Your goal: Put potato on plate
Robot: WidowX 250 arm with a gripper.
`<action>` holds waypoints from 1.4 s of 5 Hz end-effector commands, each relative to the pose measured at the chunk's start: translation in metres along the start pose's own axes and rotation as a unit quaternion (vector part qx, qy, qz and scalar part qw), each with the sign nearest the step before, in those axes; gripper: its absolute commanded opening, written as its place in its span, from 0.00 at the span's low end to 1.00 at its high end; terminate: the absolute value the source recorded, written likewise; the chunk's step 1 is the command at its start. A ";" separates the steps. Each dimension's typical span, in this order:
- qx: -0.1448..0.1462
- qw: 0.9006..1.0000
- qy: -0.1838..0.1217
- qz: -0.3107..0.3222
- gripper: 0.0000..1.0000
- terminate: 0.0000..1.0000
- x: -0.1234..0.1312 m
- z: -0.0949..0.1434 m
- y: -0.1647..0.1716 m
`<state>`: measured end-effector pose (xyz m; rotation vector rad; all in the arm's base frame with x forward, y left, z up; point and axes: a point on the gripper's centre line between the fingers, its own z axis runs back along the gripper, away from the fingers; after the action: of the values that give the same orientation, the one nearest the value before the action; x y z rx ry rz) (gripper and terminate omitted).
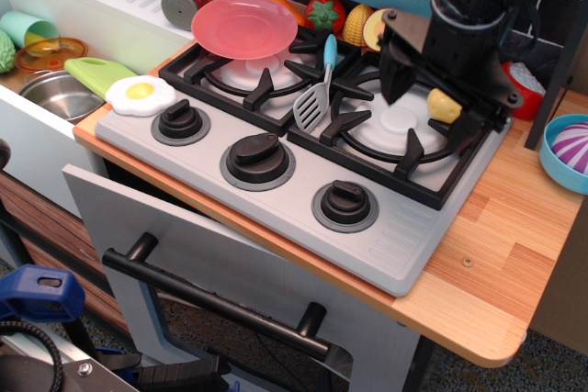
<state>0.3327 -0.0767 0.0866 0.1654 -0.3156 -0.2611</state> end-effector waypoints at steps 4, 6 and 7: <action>-0.037 0.989 -0.098 -0.109 1.00 0.00 0.062 -0.028 0.021; -0.067 0.987 -0.104 -0.101 1.00 0.00 0.068 -0.047 0.019; -0.085 0.987 -0.104 -0.088 1.00 0.00 0.064 -0.060 0.016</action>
<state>0.4120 -0.0716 0.0371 0.0127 -0.4153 -0.4696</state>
